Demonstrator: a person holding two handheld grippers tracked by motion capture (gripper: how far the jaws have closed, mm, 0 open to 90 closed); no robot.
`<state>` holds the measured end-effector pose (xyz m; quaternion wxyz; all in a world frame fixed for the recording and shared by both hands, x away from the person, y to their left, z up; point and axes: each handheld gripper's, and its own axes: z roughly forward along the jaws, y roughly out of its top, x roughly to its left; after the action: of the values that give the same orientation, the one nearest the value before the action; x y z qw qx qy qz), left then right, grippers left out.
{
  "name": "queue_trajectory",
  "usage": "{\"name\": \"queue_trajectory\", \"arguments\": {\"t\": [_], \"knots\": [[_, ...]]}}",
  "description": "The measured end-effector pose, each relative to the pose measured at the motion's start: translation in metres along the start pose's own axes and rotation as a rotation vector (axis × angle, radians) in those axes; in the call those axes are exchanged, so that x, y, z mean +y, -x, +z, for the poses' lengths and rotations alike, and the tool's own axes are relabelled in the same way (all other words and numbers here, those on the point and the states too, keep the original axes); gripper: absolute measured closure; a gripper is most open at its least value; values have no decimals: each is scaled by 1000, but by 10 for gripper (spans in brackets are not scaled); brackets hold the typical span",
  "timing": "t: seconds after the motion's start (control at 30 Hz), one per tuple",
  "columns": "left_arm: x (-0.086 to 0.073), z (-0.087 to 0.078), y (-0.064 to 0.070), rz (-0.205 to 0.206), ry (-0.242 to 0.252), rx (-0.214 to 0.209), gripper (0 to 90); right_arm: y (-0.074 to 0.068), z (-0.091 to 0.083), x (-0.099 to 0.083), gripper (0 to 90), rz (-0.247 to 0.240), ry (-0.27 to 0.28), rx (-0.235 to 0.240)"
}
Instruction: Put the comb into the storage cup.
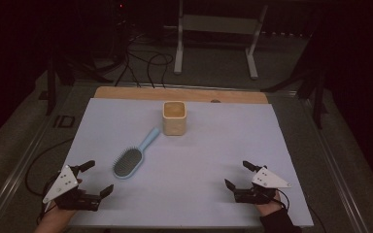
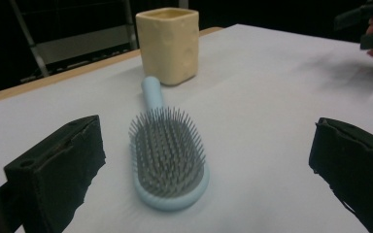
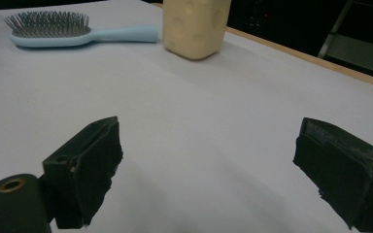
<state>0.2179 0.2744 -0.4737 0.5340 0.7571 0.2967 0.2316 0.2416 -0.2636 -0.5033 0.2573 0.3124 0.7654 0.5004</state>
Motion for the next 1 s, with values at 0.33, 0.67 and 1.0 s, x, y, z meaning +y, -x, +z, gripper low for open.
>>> {"name": "queue_trajectory", "arguments": {"t": [0.33,0.67,1.0], "knots": [[31,10,-1,-6,-63,-81,0,1,0,0,96,6,4,4],[69,30,-10,16,-70,-143,20,1,-1,1,97,8,13,4],[91,62,-19,39,-121,-119,56,1,-1,1,97,4,10,8]]}}
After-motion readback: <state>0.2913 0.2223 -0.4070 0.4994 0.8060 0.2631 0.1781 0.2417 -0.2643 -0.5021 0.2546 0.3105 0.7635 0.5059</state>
